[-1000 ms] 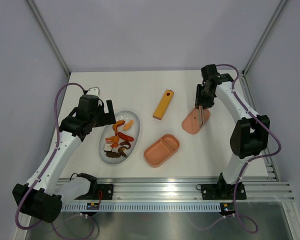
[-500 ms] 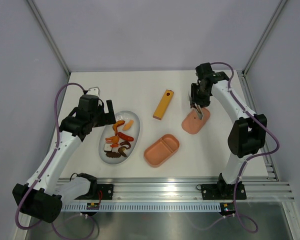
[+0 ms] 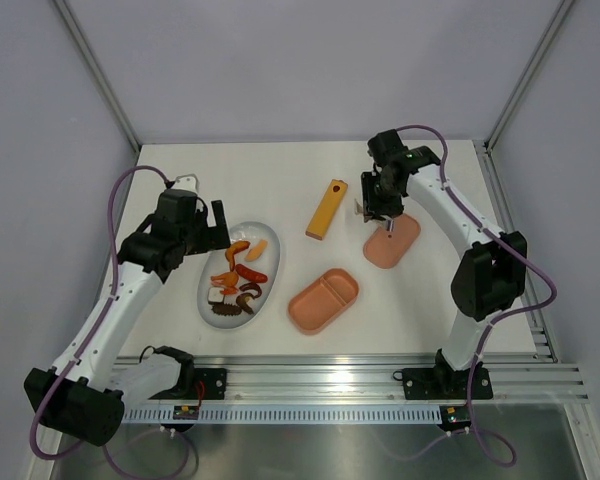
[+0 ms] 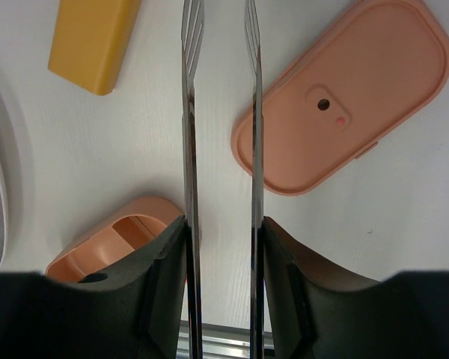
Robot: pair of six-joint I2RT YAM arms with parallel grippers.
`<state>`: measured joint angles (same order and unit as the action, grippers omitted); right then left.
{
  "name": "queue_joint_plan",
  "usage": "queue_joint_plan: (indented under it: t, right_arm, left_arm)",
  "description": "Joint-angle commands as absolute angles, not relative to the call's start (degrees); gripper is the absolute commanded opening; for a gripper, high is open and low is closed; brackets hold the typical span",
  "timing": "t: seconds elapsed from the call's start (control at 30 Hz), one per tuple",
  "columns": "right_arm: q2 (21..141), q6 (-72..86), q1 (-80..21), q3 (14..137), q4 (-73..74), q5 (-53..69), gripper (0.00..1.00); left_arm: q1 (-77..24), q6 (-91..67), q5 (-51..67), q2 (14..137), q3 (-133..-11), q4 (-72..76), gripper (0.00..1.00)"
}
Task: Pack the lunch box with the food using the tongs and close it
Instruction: Pick up the fake food from the plate.
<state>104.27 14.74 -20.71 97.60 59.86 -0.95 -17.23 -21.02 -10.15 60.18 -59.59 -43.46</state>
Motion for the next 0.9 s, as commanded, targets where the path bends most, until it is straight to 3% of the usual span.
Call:
queue_joint_plan:
  t: [0.0,0.17,0.43,0.87]
  right_arm:
    - [98.79,13.89,-25.38,99.23,60.38,-1.58,0.49]
    - [93.97,11.61,-32.86,95.81,56.00,-0.70,0.49]
    - [93.34,5.98,-45.08,93.25,47.38,1.05,0.50]
    - [105.81,2.29,-55.81,101.33,48.69,2.46,0.50]
  left_arm:
    - [-17.40,-21.18,-12.39,59.59,-62.93,-43.15,0.99]
    - [-16.97,-22.50,-15.55,59.76,-64.24,-45.44,0.99]
    - [-12.13,-24.60,-11.16,62.14,-68.46,-50.44,0.99]
    - [-6.68,-26.19,-8.70,62.23,-72.16,-53.88,0.99]
